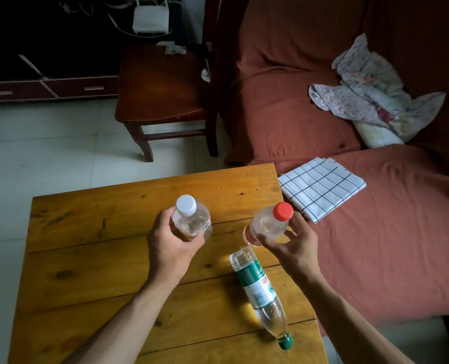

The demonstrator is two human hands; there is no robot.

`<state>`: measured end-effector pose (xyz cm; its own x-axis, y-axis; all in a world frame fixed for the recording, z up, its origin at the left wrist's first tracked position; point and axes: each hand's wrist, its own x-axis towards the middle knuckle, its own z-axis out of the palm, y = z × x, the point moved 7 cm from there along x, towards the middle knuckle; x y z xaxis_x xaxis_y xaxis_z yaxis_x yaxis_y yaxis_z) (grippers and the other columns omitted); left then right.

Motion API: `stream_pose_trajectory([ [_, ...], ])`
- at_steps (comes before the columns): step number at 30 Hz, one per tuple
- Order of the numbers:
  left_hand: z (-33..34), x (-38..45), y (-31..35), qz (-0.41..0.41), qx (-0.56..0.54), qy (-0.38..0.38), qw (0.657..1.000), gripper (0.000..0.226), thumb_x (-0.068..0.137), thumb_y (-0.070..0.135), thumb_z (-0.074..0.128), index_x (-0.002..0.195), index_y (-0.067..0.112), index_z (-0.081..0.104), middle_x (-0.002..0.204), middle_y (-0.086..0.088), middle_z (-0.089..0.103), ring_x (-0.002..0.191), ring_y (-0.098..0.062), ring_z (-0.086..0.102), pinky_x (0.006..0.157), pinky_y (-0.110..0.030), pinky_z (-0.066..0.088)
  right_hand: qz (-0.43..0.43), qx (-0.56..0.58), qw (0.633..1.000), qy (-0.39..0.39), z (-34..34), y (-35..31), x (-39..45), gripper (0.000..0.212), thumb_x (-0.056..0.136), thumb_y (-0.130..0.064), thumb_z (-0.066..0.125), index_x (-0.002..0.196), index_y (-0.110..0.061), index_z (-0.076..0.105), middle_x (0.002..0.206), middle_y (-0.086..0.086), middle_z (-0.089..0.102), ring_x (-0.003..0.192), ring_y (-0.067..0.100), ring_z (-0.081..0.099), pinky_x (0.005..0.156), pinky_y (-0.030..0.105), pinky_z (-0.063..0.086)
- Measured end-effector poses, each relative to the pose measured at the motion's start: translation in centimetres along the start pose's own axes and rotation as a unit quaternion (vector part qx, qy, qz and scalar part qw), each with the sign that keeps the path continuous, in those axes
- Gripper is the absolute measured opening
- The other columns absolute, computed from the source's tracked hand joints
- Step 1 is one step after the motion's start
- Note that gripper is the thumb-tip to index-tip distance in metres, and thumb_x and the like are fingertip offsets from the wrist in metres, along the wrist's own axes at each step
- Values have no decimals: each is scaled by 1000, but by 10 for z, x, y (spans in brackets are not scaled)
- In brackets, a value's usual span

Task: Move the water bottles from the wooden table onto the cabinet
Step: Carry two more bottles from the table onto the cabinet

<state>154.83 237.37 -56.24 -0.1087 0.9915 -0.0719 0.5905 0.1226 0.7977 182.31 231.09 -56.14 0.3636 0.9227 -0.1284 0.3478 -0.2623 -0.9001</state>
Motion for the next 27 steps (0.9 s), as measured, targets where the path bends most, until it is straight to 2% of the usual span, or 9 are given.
stream_pose_trajectory([
  [3, -22, -3, 11, 9, 3, 11, 1000, 66, 60, 22, 92, 116, 17, 59, 106, 3, 65, 96, -14, 59, 73, -27, 53, -10, 0, 1000, -5, -9, -20, -9, 62, 61, -39, 87, 114, -44, 56, 111, -32, 65, 107, -4, 63, 92, 17, 51],
  [7, -55, -8, 36, 25, 9, 29, 999, 70, 61, 25, 92, 121, 18, 57, 111, 3, 63, 101, -15, 56, 74, -24, 51, -43, 0, 999, 3, -25, -62, -18, 69, 61, -44, 86, 122, -27, 59, 116, -19, 67, 108, 0, 64, 93, 22, 53],
  [10, -87, -13, 63, 46, 3, 45, 998, 72, 60, 24, 93, 122, 18, 57, 109, 7, 60, 101, -13, 55, 73, -17, 45, -76, -5, 997, 28, -40, -104, -26, 60, 61, -30, 92, 113, -22, 63, 108, -14, 71, 102, 6, 67, 90, 33, 57],
  [14, -135, -27, 108, 85, -3, 64, 994, 74, 59, 27, 94, 122, 17, 56, 108, 8, 60, 99, -10, 56, 75, -24, 50, -114, 13, 993, 35, -59, -168, -47, 58, 61, -29, 93, 111, -24, 63, 105, -10, 71, 100, 15, 69, 88, 46, 58],
  [18, -179, -48, 154, 124, -12, 38, 991, 74, 59, 30, 94, 122, 17, 57, 110, 4, 63, 100, -12, 57, 76, -22, 50, -159, 5, 986, 44, -73, -234, -81, 56, 60, -31, 93, 106, -28, 61, 101, -13, 70, 96, 13, 69, 81, 43, 60],
  [22, -218, -74, 188, 142, -6, 9, 990, 74, 61, 28, 93, 124, 16, 57, 112, 2, 66, 101, -14, 60, 75, -24, 54, -171, -18, 984, 46, -80, -274, -114, 59, 59, -32, 93, 108, -24, 61, 101, -13, 70, 94, 8, 69, 78, 40, 61],
  [25, -240, -94, 198, 155, -11, 1, 988, 73, 60, 27, 93, 123, 17, 57, 109, 5, 66, 95, -9, 61, 71, -13, 48, -171, -44, 984, 36, -79, -287, -138, 63, 57, -36, 92, 110, -27, 59, 103, -14, 69, 95, 8, 68, 78, 38, 61],
  [27, -251, -104, 199, 162, -13, 6, 987, 72, 60, 28, 93, 122, 17, 58, 109, 6, 66, 94, -7, 60, 70, -12, 49, -177, -63, 981, 43, -78, -291, -154, 60, 57, -35, 92, 107, -34, 58, 101, -17, 68, 93, 7, 68, 77, 37, 61],
])
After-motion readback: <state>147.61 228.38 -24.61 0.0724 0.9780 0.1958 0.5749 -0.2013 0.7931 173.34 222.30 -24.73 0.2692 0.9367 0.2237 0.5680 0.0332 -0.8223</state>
